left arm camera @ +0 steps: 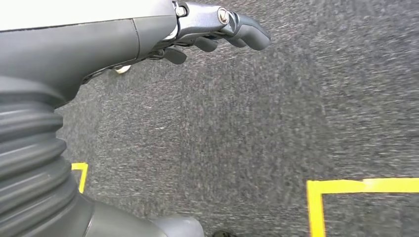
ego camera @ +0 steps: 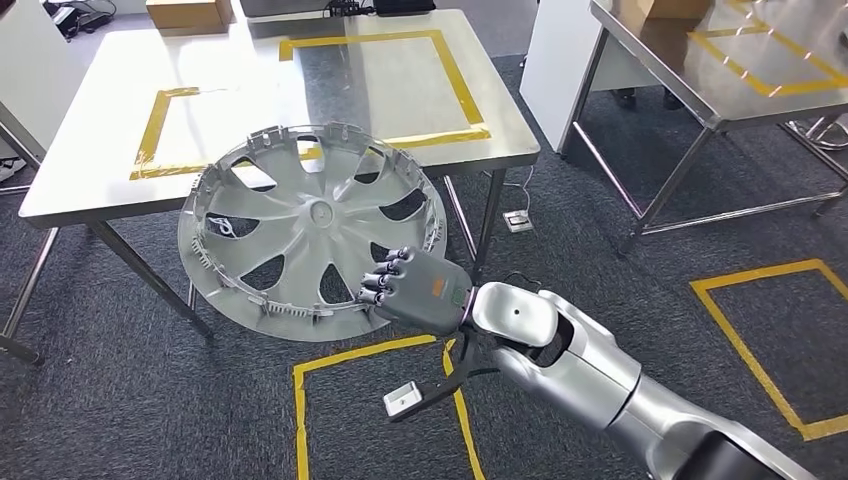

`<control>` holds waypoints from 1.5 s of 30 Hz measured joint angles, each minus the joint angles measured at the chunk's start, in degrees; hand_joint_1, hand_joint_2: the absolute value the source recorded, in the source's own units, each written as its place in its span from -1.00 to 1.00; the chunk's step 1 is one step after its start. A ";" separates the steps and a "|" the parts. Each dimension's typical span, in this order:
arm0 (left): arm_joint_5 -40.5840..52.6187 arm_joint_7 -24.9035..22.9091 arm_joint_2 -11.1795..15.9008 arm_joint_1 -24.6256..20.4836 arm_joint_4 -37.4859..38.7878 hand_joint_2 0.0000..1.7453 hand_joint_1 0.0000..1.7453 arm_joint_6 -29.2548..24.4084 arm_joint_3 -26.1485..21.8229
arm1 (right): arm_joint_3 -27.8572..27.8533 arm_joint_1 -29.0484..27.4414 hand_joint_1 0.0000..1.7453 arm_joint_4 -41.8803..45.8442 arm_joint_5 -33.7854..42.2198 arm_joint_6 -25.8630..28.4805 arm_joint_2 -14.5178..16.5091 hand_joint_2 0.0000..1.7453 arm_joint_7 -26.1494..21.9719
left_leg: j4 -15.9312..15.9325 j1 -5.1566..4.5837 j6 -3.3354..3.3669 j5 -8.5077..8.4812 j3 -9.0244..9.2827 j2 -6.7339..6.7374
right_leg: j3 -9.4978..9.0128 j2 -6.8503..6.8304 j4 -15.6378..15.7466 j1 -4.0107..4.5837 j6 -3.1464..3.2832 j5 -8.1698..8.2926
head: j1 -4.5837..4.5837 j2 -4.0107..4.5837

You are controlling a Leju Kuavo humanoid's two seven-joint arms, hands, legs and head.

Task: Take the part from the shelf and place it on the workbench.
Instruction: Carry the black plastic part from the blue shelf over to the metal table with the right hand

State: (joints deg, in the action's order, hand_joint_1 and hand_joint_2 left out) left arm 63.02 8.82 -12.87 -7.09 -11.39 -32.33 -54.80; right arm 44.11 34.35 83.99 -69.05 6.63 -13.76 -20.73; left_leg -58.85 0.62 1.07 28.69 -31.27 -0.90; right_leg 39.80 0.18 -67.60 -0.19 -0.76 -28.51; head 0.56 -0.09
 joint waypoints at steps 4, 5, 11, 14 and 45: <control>0.01 -0.02 -0.29 -0.15 0.01 1.00 -1.00 0.25 0.00 | -0.17 0.22 1.00 0.55 -0.31 -0.39 -0.01 1.00 -0.05 | 0.14 -0.07 -1.16 1.29 1.43 -0.01 | -2.82 -0.21 9.08 0.77 1.12 4.04 | -0.10 0.00; 0.01 -0.04 -0.31 -0.16 0.00 1.00 -1.00 0.29 0.00 | -0.21 0.38 1.00 0.70 -0.37 -0.45 -0.01 1.00 -0.05 | 0.19 -0.11 -1.58 1.26 1.62 0.02 | -3.16 -0.18 9.38 0.74 1.41 3.98 | -0.09 0.00; -0.02 0.04 -0.28 -0.37 0.00 1.00 -1.00 0.36 0.00 | -0.31 0.98 1.00 1.19 -0.38 -0.67 0.08 1.00 0.02 | -13.17 0.01 -3.15 5.18 -5.86 0.42 | -6.41 -0.07 10.05 0.19 2.96 2.75 | -0.71 0.00; -0.11 0.00 -0.27 -0.14 0.00 1.00 -1.00 0.36 0.00 | -0.31 0.84 1.00 1.19 -0.42 -1.01 0.08 1.00 -0.09 | -13.44 0.02 -3.19 4.86 -8.94 0.50 | -8.14 0.21 10.03 0.23 2.80 1.29 | -0.73 0.00; 0.13 -0.41 -0.79 0.10 0.00 1.00 -1.00 0.42 0.00 | -0.49 -0.57 1.00 1.75 0.16 -2.71 -0.97 1.00 0.68 | -13.28 -0.21 -2.70 3.59 -9.04 0.55 | -7.19 0.37 9.88 0.32 2.69 1.63 | -0.73 0.00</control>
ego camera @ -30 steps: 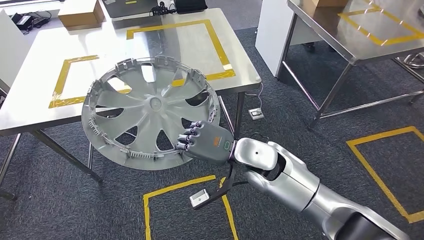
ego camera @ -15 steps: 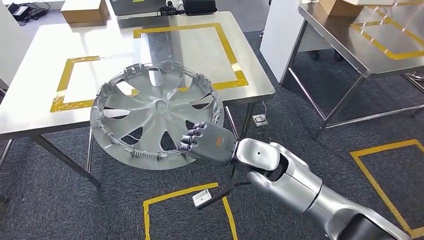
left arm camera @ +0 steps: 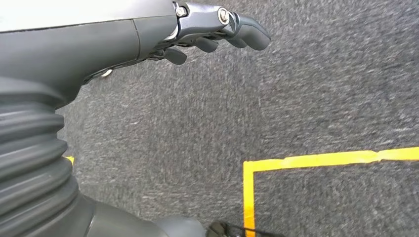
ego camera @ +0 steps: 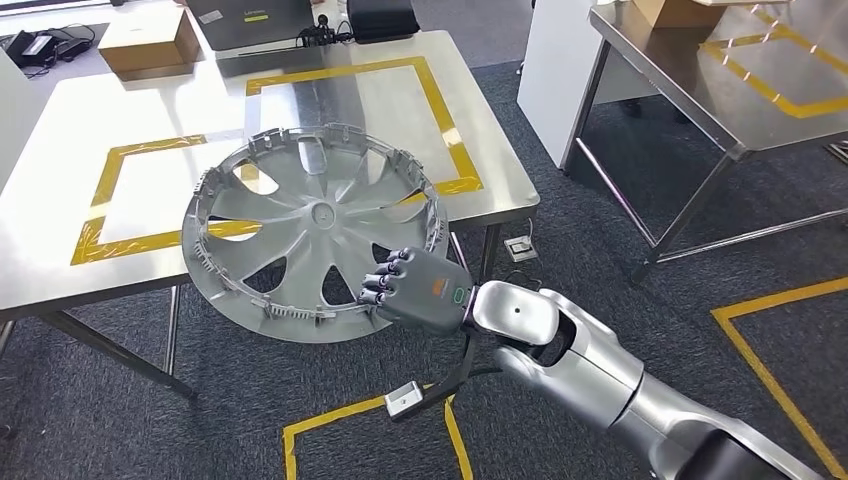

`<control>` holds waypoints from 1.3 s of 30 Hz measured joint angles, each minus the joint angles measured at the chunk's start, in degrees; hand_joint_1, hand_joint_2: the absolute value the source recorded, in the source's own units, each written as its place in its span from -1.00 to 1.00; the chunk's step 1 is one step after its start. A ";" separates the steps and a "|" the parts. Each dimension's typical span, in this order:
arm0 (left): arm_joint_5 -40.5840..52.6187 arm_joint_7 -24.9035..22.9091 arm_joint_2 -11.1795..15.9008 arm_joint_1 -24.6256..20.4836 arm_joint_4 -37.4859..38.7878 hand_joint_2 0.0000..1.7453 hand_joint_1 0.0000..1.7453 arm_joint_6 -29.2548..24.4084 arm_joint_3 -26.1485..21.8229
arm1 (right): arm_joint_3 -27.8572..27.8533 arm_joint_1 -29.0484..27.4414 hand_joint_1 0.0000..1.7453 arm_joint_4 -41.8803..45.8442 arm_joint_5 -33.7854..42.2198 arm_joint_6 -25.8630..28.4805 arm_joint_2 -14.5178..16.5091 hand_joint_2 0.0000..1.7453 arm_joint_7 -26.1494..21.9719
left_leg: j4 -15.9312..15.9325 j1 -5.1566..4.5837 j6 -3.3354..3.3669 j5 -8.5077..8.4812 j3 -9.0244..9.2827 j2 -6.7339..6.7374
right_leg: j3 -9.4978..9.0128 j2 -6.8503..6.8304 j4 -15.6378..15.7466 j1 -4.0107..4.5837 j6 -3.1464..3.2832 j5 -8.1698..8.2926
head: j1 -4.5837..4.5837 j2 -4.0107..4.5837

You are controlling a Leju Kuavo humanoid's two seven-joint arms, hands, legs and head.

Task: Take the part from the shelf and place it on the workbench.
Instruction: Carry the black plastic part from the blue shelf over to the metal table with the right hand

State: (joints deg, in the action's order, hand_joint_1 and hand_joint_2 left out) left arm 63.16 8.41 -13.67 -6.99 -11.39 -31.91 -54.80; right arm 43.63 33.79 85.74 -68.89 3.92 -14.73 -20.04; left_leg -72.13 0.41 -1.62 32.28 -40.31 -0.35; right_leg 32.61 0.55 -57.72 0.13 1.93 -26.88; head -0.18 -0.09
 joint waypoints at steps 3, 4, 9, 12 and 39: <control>0.09 0.00 0.11 -0.02 0.01 1.00 -1.00 0.02 0.01 | -0.01 -0.17 1.00 0.00 -0.01 0.01 -0.07 1.00 0.11 | 10.73 -0.11 0.71 -6.91 3.09 0.05 | -1.94 0.03 -0.06 0.05 -0.58 -1.65 | -0.04 0.00; 0.10 0.00 0.09 -0.05 0.02 1.00 -1.00 0.05 0.02 | -0.05 -0.19 1.00 0.01 -0.03 0.02 -0.09 1.00 0.14 | 12.66 -0.20 1.06 -7.83 3.68 0.06 | -2.13 0.04 -0.07 0.09 -0.89 -2.05 | -0.04 0.00; 0.10 0.14 -0.08 -0.20 -0.01 1.00 -1.00 0.13 0.02 | -0.22 -0.24 1.00 0.36 -0.11 0.01 -0.15 1.00 0.09 | 13.84 -0.07 2.85 -7.25 5.18 -0.04 | -0.45 -0.08 -3.82 0.11 -2.36 -2.62 | 0.07 0.00; 0.07 0.14 -0.15 -0.44 -0.01 1.00 -1.00 0.22 0.02 | -0.24 -0.36 1.00 0.38 -0.16 -0.07 -0.15 1.00 0.14 | 13.98 0.02 3.36 -6.29 6.24 -0.11 | 6.47 -0.23 -14.28 -0.17 -3.22 -5.91 | 0.21 0.00; 0.18 -0.42 -0.55 -0.29 0.03 1.00 -1.00 0.29 0.03 | -0.24 0.31 1.00 -0.01 -0.35 -0.76 0.20 1.00 -0.24 | 13.34 -0.01 2.60 -7.05 4.88 -0.07 | -0.34 -0.08 -2.65 0.16 -2.15 -1.83 | 0.04 0.00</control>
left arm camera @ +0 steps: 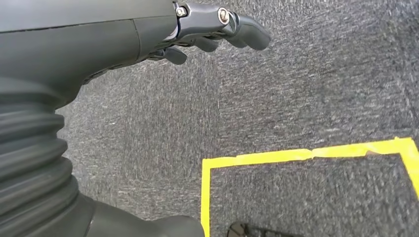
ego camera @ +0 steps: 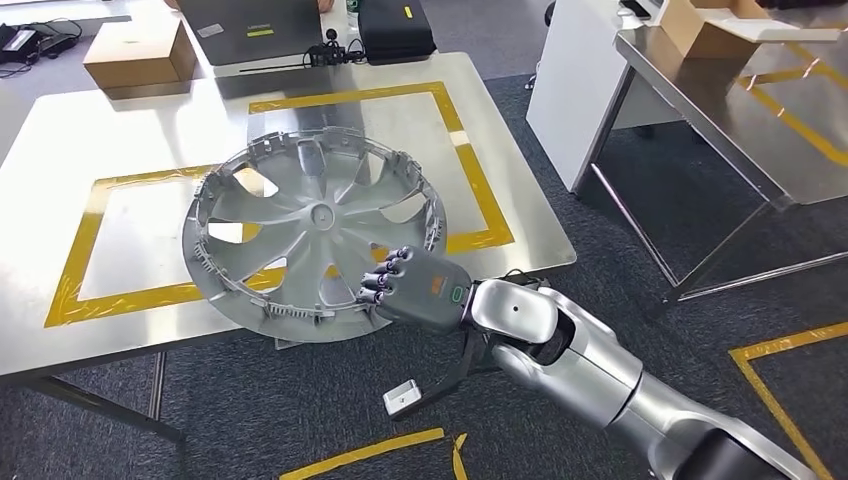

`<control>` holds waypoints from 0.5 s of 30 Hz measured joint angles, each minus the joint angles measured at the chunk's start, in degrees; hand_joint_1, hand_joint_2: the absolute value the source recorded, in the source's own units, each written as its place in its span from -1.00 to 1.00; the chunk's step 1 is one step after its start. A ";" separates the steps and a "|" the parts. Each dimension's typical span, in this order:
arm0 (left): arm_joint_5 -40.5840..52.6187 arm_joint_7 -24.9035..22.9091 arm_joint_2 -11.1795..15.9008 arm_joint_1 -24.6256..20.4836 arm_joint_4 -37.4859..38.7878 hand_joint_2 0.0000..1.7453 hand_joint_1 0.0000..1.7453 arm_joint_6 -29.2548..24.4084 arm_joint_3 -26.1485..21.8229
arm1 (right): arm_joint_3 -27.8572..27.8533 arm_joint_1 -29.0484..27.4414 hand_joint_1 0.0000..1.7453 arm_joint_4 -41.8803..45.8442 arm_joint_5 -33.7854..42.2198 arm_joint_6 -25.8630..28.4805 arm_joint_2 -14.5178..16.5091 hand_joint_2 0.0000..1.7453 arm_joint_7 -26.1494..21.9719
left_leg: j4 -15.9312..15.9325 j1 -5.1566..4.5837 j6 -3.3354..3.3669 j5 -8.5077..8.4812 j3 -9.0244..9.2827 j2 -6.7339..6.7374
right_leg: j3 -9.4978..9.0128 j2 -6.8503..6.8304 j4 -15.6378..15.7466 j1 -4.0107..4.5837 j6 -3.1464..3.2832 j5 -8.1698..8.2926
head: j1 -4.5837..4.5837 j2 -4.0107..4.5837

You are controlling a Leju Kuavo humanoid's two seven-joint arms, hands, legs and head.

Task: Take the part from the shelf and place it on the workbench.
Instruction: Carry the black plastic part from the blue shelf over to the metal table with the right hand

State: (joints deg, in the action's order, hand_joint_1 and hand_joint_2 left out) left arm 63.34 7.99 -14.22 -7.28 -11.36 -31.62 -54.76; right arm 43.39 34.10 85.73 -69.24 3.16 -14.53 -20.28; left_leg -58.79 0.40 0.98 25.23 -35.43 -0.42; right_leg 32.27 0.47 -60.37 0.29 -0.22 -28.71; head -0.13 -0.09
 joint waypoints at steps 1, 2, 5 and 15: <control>-0.04 0.04 -0.02 -0.11 -0.02 1.00 -1.00 -0.01 0.01 | 0.00 0.08 1.00 -0.03 0.05 -0.01 -0.01 1.00 -0.01 | 0.11 0.10 0.29 0.18 0.40 -0.06 | 1.34 -0.06 -2.39 -0.09 -0.29 -0.44 | 0.08 0.00; -0.11 0.08 -0.02 -0.21 -0.03 1.00 -1.00 -0.03 0.01 | 0.00 0.13 1.00 -0.07 0.09 -0.03 -0.01 1.00 -0.02 | 0.20 0.13 0.51 0.44 0.73 -0.08 | 3.36 -0.12 -5.71 -0.20 -0.60 -1.34 | 0.15 0.00; -0.32 0.12 0.03 -0.25 -0.03 1.00 -1.00 -0.14 0.00 | 0.00 0.17 1.00 -0.20 0.18 -0.06 -0.01 1.00 -0.08 | 0.14 0.10 0.73 1.49 1.64 -0.16 | 9.79 -0.16 -14.21 -0.38 -1.12 -4.45 | 0.25 0.00; -0.69 0.16 0.11 0.15 -0.02 1.00 -1.00 -0.36 -0.01 | 0.00 1.29 1.00 -0.68 0.75 -0.23 -0.02 1.00 -0.59 | -1.55 -0.19 -1.39 4.52 4.78 -0.18 | 3.83 -0.32 2.53 0.17 1.55 4.38 | 0.24 0.00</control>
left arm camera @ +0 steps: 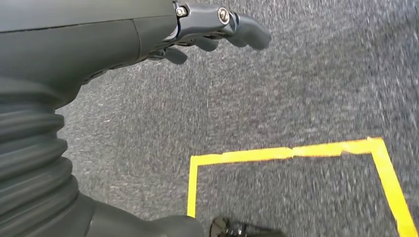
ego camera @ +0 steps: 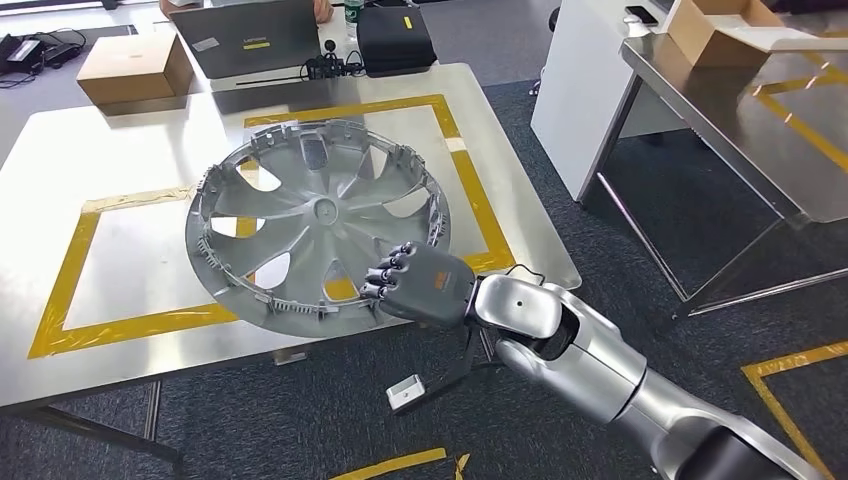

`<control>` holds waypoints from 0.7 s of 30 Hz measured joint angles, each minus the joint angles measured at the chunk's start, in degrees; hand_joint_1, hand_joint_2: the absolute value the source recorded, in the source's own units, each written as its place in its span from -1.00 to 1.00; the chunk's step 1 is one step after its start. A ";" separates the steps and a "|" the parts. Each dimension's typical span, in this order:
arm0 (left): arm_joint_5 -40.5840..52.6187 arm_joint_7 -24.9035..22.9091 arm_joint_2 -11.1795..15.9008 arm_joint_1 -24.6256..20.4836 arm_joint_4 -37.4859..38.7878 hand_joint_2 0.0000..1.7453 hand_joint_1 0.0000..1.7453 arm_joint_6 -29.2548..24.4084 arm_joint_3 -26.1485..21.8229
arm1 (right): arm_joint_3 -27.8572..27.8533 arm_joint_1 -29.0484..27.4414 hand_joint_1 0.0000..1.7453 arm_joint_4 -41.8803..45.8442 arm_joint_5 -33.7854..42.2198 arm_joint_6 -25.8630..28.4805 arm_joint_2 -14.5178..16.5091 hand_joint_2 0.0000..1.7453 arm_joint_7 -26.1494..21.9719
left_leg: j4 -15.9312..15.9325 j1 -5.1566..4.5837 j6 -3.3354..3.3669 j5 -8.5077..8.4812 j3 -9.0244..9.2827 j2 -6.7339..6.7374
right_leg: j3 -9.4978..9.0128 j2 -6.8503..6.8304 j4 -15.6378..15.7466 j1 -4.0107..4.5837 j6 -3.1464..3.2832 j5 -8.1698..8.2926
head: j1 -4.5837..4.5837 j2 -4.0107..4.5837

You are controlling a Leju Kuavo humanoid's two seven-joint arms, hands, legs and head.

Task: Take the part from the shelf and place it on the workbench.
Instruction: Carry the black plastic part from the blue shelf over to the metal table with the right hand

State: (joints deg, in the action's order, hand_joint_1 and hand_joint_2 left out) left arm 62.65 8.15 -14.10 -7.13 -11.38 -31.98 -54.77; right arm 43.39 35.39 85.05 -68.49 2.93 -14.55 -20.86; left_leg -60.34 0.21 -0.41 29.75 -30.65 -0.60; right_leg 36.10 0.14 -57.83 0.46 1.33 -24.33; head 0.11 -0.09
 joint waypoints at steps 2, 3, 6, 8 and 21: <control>-0.03 0.15 0.03 -0.03 0.01 1.00 -1.00 0.00 0.00 | 0.00 0.26 1.00 -0.09 0.01 -0.05 0.01 1.00 0.03 | -4.41 0.10 -0.44 1.34 -2.26 0.13 | -1.10 -0.03 0.26 -0.23 0.57 -0.51 | -0.14 0.00; -0.01 0.22 0.03 -0.06 0.02 1.00 -1.00 0.01 0.01 | 0.00 0.32 1.00 -0.15 0.00 -0.07 0.02 1.00 0.03 | -7.84 0.17 -0.67 2.52 -4.37 0.17 | -1.39 -0.03 0.27 -0.23 0.77 -0.82 | -0.23 0.00; 0.21 0.23 0.06 0.11 0.02 1.00 -1.00 0.13 0.01 | 0.00 0.22 1.00 -0.40 -0.29 -0.05 0.25 1.00 0.14 | -14.36 0.32 -1.10 4.70 -10.10 0.23 | -2.36 0.12 0.23 -0.28 0.80 -1.86 | -0.25 0.00; 0.35 0.20 0.08 0.11 0.01 1.00 -1.00 0.26 0.00 | 0.00 0.18 1.00 -0.61 -1.13 0.11 0.61 1.00 0.73 | -9.97 0.39 -1.24 0.67 -9.62 0.25 | -3.55 0.20 0.14 -0.41 0.49 -2.71 | -0.26 0.00; 0.50 -1.04 -0.50 -1.32 0.06 1.00 -1.00 0.92 0.07 | 0.75 6.79 1.00 -11.56 -0.54 1.62 8.30 1.00 0.43 | 1.05 0.31 0.47 -5.49 -6.87 -0.28 | -4.62 0.07 0.13 0.06 0.07 -4.68 | -0.31 0.00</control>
State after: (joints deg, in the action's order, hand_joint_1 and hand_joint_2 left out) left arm 63.14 7.11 -14.61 -8.44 -11.32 -31.06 -54.71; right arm 44.14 42.18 73.48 -69.02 4.56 -6.25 -20.44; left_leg -59.29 0.52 0.05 24.26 -37.51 -0.88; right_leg 31.47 0.21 -57.70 0.52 1.41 -29.01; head -0.20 -0.09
